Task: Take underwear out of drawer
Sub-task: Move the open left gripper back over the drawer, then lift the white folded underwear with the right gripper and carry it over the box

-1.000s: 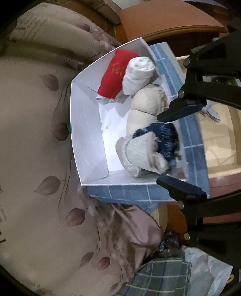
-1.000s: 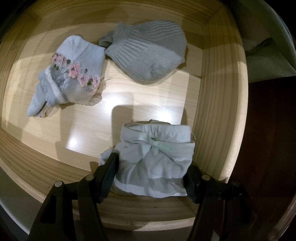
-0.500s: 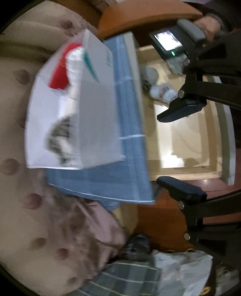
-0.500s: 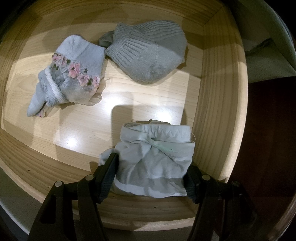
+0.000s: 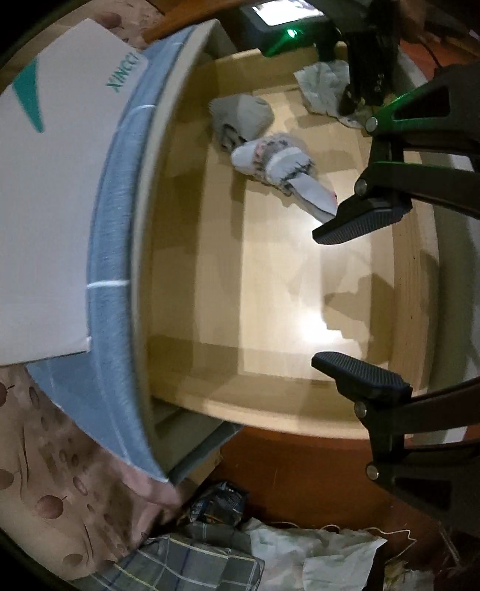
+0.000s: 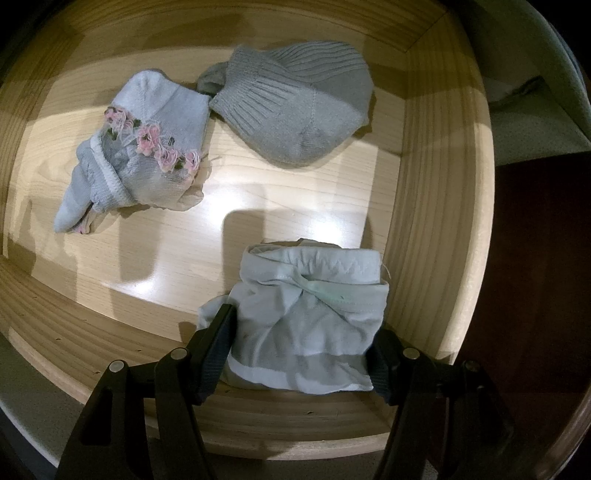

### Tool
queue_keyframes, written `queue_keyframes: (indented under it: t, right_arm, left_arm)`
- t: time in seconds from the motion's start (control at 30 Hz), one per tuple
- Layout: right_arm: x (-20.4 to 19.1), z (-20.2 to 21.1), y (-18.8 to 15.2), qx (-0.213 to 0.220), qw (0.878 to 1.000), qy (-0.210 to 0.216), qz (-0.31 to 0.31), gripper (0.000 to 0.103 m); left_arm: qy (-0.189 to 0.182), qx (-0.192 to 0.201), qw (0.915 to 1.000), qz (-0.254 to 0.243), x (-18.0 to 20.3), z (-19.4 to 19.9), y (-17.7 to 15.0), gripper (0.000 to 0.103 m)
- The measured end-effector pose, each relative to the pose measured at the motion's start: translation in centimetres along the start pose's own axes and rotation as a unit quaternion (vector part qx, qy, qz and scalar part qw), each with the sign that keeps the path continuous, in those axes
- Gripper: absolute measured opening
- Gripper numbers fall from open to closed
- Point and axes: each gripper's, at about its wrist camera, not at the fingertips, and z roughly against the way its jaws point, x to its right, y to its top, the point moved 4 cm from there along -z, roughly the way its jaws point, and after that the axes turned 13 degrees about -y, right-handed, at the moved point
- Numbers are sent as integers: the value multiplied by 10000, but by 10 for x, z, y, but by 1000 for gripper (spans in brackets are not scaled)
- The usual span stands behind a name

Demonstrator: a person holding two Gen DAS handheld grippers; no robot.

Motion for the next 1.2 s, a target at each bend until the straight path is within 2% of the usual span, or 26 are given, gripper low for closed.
queue_keyframes:
  t: [0.27, 0.63, 1.03, 1.2]
  right_arm:
    - [2, 4, -1, 67, 10000, 8, -31, 59]
    - [3, 12, -3, 97, 10000, -6, -17, 56]
    - [8, 21, 11, 41, 10000, 32, -84, 49]
    - [14, 28, 14, 54, 9998, 98, -144, 44]
  left_arm:
    - [112, -179, 9998, 47, 4, -28, -16, 62]
    - [198, -171, 9995, 203, 4, -33, -19, 62]
    - [-53, -118, 9993, 359, -1, -32, -19, 62]
    - [-42, -150, 9991, 387, -2, -34, -19, 62]
